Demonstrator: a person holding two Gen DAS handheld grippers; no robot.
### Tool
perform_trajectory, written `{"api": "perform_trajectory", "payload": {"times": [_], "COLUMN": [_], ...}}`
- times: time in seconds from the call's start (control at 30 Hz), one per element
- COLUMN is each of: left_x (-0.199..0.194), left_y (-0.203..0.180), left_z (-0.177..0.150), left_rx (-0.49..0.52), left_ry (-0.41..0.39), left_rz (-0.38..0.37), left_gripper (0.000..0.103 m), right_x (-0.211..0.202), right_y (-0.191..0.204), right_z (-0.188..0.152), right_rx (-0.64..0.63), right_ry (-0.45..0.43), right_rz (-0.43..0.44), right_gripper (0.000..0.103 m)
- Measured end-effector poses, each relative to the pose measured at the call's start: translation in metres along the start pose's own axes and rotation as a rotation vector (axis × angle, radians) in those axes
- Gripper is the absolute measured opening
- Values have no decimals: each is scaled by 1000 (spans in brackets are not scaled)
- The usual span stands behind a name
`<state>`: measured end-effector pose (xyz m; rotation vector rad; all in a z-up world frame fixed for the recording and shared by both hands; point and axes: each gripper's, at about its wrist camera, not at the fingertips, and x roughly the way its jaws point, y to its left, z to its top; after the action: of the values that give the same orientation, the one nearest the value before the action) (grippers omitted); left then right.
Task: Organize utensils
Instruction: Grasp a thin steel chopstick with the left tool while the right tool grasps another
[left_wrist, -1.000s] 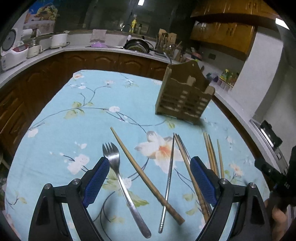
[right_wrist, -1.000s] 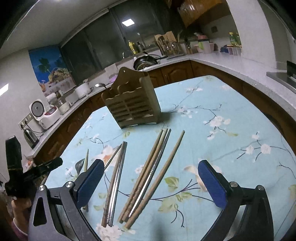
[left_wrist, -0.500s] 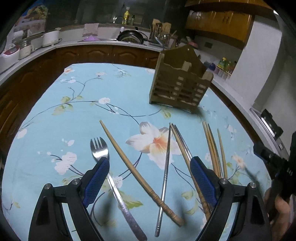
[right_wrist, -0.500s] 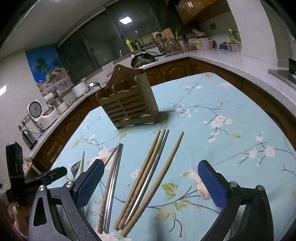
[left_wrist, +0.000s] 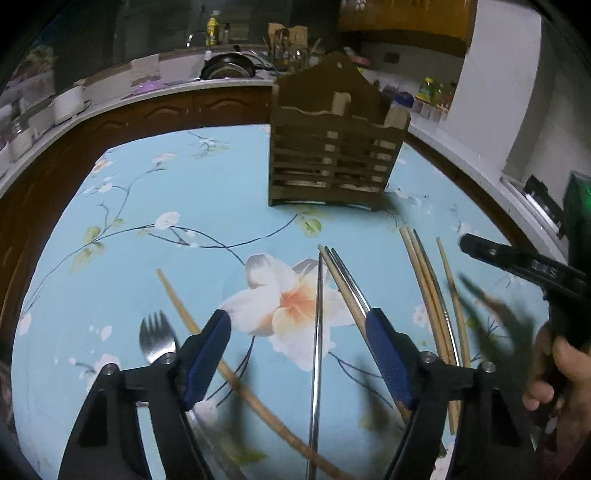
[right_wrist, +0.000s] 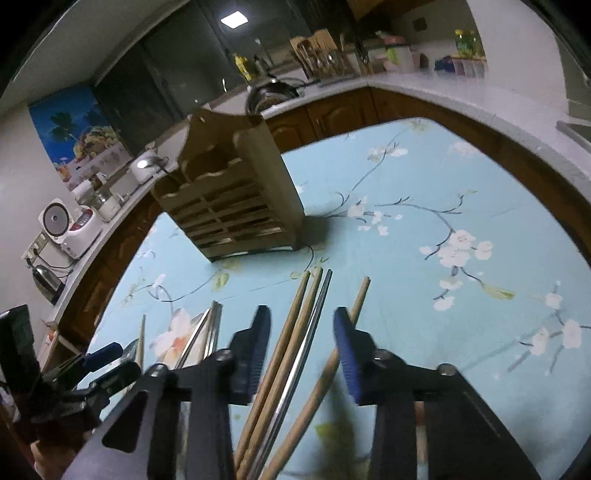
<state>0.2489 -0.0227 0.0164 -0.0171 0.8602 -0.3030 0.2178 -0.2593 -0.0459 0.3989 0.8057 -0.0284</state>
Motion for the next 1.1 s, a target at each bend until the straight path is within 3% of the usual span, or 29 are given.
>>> {"api": "perform_trajectory", "payload": {"times": [0.1, 0.33, 0.4, 0.5, 0.67, 0.87, 1.1], "left_x": [15, 48, 59, 75, 89, 97, 79], "left_y": [-2, -10, -13, -18, -26, -31, -23], "left_z": [5, 21, 24, 26, 32, 34, 33], "left_rx": [20, 74, 93, 116, 156, 179, 143], "left_ry": [39, 96, 123, 157, 128, 120, 110], "left_rz": [-6, -4, -4, 2, 25, 13, -9], "left_gripper": [57, 47, 37, 31, 28, 4, 3], "right_x": [18, 49, 53, 56, 62, 67, 48], "right_y": [0, 0, -2, -1, 2, 9, -1], "right_z": [5, 10, 10, 12, 16, 21, 20], "right_rx": [-8, -43, -54, -71, -101, -150, -57], "right_ry": [35, 107, 108, 111, 111, 126, 102], "right_rz": [-17, -88, -96, -108, -120, -142, -51], "right_gripper": [20, 11, 8, 6, 7, 7, 5]}}
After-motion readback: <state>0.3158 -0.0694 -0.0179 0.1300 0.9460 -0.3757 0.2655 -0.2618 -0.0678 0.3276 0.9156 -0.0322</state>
